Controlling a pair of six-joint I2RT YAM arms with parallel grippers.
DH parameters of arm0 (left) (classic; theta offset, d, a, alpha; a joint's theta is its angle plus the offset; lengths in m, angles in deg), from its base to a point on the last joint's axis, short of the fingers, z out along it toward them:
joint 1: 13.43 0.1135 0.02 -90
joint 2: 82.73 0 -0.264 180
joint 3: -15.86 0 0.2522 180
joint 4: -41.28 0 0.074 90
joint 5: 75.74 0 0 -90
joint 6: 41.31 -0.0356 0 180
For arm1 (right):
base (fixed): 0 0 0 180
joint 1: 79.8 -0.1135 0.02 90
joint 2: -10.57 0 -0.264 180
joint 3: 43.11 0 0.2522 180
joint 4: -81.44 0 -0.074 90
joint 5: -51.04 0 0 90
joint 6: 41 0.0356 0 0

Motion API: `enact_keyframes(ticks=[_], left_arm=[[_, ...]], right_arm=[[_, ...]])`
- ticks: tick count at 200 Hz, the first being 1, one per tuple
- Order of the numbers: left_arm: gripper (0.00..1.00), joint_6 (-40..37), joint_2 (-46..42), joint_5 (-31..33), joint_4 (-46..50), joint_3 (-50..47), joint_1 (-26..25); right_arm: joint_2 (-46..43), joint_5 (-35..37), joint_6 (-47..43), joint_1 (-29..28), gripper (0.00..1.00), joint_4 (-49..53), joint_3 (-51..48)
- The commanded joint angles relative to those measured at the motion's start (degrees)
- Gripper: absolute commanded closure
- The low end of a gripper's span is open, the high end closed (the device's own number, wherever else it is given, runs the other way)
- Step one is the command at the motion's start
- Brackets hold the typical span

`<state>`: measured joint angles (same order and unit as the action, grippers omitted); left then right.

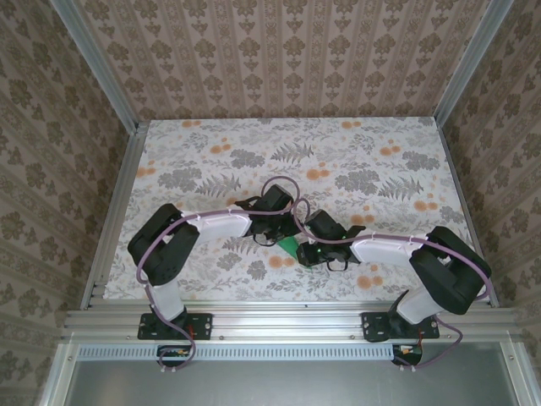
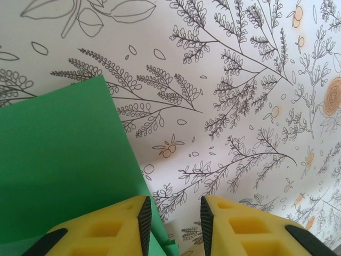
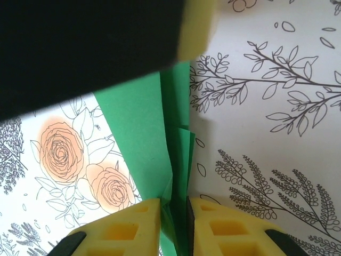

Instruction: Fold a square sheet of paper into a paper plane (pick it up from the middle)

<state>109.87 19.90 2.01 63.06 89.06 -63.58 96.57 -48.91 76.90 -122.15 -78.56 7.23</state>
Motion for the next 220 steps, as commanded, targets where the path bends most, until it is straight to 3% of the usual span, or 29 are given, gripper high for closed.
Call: enact_keyframes(ticks=[1,87,147,198,220], left_arm=[[0.66,-1.0,-3.79,-0.59,1.22,-0.37,0.4],[0.63,4.66,-9.9,-0.82,-3.25,-7.47,-0.44],[0.64,7.72,-6.64,-2.34,-10.4,-10.72,-1.21],[0.65,7.21,-2.34,-1.9,-10.61,-10.4,-0.93],[0.66,7.13,-0.65,-1.72,-10.34,-10.67,-0.8]], right_arm=[[0.2,-1.55,1.26,0.26,0.79,-0.29,-1.65],[0.58,-1.65,2.67,0.33,0.79,-1.74,-2.52],[0.92,-1.73,3.65,0.26,0.79,-2.54,-3.09],[0.08,-3.76,4.93,0.47,0.79,-4.73,-3.98],[-2.35,-5.87,5.54,1.07,0.73,-5.47,-4.41]])
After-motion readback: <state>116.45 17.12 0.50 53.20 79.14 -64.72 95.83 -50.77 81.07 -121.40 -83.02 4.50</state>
